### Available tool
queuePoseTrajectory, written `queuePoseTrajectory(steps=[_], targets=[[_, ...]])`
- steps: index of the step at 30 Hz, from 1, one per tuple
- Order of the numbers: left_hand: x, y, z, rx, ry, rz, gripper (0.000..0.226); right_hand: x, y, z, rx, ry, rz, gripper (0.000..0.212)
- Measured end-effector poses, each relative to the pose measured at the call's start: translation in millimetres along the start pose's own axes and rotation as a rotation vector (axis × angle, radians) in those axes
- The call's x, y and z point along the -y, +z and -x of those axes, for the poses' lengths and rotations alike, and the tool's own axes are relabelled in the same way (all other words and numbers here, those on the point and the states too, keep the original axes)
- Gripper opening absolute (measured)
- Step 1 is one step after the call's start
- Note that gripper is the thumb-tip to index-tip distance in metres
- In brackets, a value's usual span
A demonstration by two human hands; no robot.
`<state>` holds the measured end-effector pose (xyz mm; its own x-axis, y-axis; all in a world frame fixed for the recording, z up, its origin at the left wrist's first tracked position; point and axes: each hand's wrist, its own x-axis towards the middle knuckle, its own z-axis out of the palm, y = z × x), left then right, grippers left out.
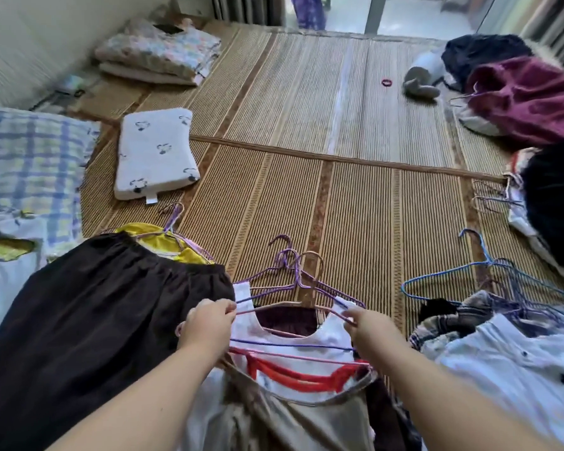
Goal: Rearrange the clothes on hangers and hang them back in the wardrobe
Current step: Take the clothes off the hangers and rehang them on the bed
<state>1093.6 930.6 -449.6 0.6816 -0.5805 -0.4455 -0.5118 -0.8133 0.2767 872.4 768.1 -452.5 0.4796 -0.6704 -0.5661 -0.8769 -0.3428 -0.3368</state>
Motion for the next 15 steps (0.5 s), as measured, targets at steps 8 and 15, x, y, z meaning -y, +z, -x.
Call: queuePoseTrajectory(steps=[8,15], targets=[[-55,41,21,0.135,0.151,0.032,0.051,-63,-7,38,-0.034,0.044,-0.244,0.055],[-146,89,78,0.285,0.294,-0.016,0.051,-202,-42,108,-0.052,0.272,-0.263,0.053]])
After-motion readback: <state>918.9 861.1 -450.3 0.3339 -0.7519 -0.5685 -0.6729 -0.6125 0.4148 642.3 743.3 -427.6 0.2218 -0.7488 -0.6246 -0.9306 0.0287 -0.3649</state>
